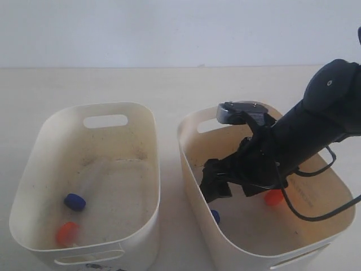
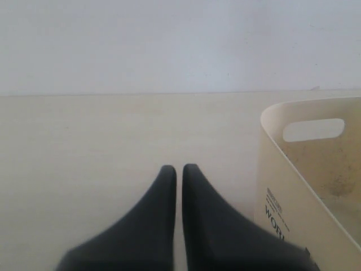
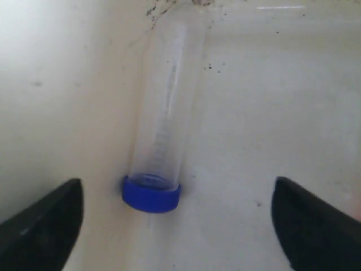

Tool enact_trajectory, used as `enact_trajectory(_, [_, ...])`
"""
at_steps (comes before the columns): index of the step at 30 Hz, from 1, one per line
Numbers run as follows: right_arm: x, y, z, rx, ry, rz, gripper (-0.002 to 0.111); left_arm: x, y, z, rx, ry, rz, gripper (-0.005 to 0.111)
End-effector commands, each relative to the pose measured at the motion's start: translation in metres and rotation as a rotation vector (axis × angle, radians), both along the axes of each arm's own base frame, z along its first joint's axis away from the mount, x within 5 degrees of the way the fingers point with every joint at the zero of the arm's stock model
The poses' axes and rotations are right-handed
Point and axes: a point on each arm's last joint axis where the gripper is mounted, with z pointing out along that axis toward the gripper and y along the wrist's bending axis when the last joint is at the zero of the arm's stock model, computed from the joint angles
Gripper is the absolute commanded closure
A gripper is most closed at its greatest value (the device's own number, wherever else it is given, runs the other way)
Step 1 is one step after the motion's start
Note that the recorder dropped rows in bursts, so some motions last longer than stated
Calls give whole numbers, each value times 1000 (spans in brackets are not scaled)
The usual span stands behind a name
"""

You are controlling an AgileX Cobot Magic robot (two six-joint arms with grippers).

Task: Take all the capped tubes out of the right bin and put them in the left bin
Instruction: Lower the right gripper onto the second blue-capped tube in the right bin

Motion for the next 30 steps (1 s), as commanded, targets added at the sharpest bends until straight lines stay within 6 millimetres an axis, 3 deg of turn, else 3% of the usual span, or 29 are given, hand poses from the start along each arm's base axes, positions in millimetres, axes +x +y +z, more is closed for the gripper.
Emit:
enact_trajectory(1, [4, 0, 1, 5, -22, -34, 3, 0, 0, 2, -8, -12, 3, 102])
enact_trajectory(19, [9, -1, 1, 10, -57, -87, 3, 0, 0, 2, -8, -12, 3, 102])
enact_trajectory(23, [8, 8, 2, 0, -100, -66, 3, 0, 0, 2, -8, -12, 3, 102])
enact_trajectory(30, [8, 19, -19, -29, -64, -87, 3, 0, 0, 2, -8, -12, 3, 102])
